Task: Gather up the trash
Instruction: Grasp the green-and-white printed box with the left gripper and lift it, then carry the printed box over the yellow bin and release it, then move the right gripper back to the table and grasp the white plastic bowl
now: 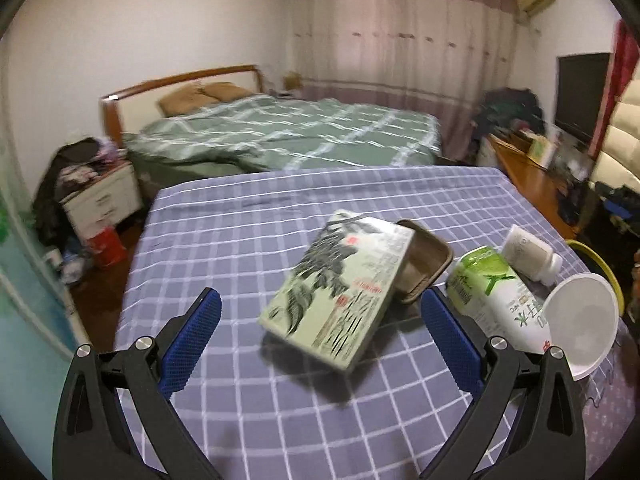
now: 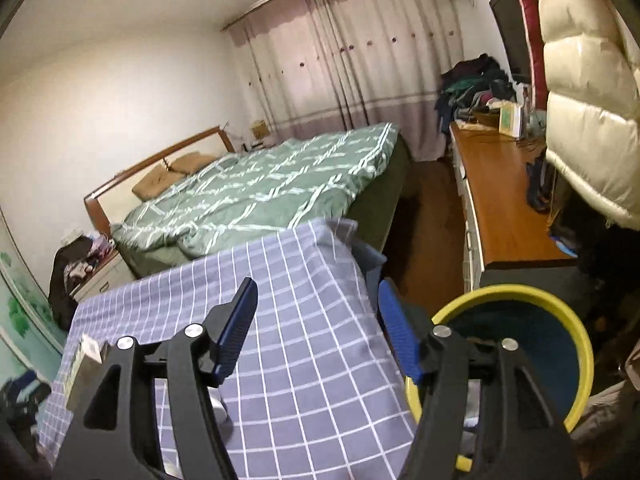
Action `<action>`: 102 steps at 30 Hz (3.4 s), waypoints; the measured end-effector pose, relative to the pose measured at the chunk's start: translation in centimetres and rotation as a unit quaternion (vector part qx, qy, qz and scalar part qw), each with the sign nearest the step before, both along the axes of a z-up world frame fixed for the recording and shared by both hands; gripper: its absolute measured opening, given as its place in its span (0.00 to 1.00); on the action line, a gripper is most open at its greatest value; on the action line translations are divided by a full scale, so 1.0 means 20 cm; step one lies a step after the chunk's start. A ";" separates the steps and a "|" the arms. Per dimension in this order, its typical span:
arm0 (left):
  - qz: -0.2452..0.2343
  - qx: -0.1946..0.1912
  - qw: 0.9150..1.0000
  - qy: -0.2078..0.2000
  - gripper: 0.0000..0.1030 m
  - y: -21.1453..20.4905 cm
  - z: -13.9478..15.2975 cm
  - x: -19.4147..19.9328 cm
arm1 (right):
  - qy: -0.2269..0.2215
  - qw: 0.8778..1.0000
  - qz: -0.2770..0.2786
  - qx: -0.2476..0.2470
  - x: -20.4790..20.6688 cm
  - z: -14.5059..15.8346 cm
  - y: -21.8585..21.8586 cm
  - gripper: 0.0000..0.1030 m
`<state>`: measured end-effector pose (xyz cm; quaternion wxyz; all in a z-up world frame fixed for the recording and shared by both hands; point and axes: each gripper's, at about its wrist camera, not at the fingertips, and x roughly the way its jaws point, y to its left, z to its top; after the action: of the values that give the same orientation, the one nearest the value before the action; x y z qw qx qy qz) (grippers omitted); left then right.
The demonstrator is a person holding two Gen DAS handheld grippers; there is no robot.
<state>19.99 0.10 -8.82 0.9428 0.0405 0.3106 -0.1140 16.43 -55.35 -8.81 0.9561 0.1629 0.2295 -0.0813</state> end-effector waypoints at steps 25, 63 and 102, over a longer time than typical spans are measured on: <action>-0.138 -0.004 0.985 0.100 0.80 -0.06 -0.25 0.41 | 0.037 0.999 0.035 0.019 0.06 -0.09 0.03 0.62; -0.262 0.008 0.963 0.068 0.72 -1.28 0.39 0.05 | 0.012 0.998 -0.048 -0.035 -0.63 0.04 -0.44 0.62; -0.097 -0.038 0.994 -0.015 0.95 -1.07 0.47 -0.07 | 0.036 0.999 0.000 -0.029 -0.72 -0.08 -0.26 0.67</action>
<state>18.54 -21.22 0.65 0.9326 0.0361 0.2868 -0.2162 2.03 -60.52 -10.34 0.9517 0.1316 0.2612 -0.0935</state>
